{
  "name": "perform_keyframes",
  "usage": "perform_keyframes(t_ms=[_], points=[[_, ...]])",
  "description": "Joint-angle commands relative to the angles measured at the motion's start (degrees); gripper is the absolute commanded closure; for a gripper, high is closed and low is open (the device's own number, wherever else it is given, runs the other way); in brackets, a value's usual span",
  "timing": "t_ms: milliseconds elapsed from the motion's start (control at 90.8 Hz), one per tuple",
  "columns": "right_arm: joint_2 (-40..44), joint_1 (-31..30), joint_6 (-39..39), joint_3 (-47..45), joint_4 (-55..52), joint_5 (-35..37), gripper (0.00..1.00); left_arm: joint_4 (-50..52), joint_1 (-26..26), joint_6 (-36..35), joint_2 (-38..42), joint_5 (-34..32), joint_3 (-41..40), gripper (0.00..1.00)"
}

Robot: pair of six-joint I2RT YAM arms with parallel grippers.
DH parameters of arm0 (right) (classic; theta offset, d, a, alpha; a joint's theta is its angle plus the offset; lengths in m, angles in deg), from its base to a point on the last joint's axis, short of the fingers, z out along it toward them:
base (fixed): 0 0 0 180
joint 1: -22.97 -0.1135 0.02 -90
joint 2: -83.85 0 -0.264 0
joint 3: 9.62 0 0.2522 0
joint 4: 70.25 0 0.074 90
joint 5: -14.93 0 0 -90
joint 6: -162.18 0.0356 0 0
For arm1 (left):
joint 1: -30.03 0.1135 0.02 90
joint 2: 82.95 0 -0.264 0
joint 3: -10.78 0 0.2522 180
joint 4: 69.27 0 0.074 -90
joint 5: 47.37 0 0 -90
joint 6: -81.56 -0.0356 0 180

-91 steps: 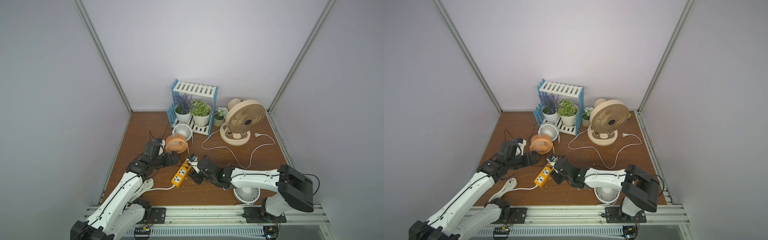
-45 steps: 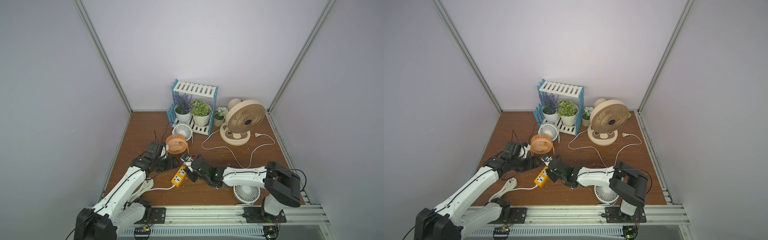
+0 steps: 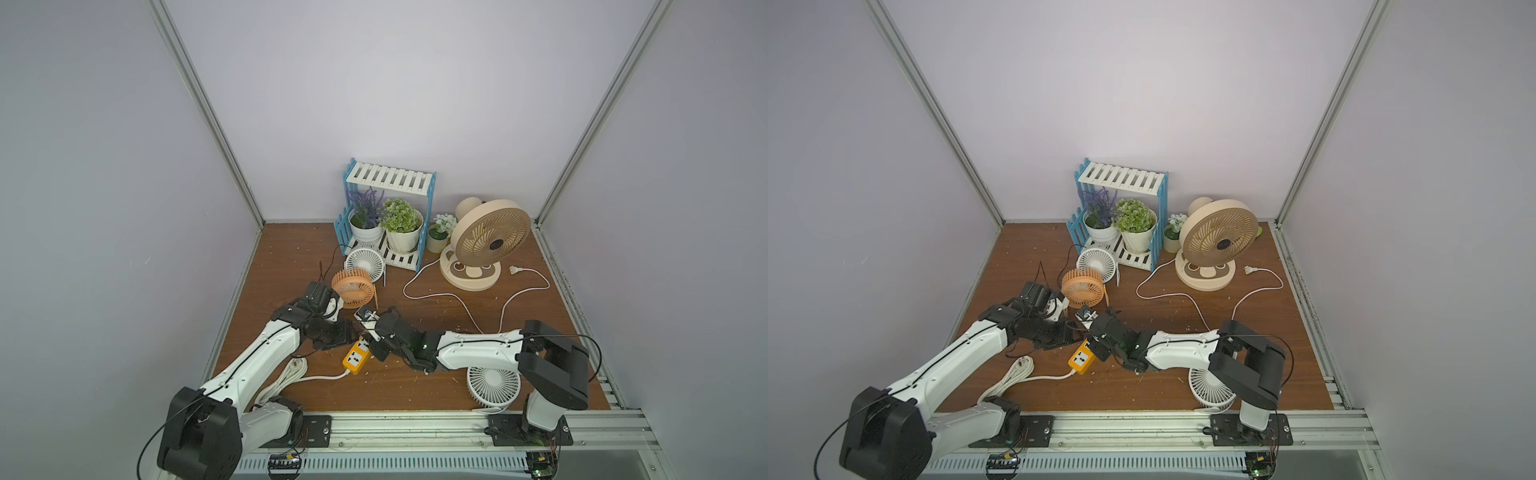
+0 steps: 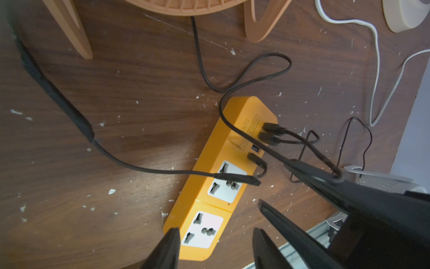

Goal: Unplug the desk fan from the power strip
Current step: Remove the plug from the socket.

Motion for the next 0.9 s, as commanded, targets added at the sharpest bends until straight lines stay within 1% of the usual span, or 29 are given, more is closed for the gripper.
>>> perform_keyframes(t_ms=[0,220,440,892], points=[[-0.91,-0.30,-1.63,2.00,-2.80,-0.07,0.67,2.75,0.52,-1.47,-1.63,0.03,1.70,0.48],[-1.36,-0.30,-2.05,2.61,-3.65,-0.71,0.71,2.71,0.50,-1.96,-5.40,1.20,2.23,0.49],[-2.16,-0.31,-1.88,3.64,-4.62,-1.26,0.72,1.52,0.52,-2.36,-8.21,2.95,2.14,0.49],[-2.32,-0.29,-0.33,4.17,-6.60,-1.07,0.75,-0.22,0.57,-2.75,-11.20,2.04,0.80,0.55]])
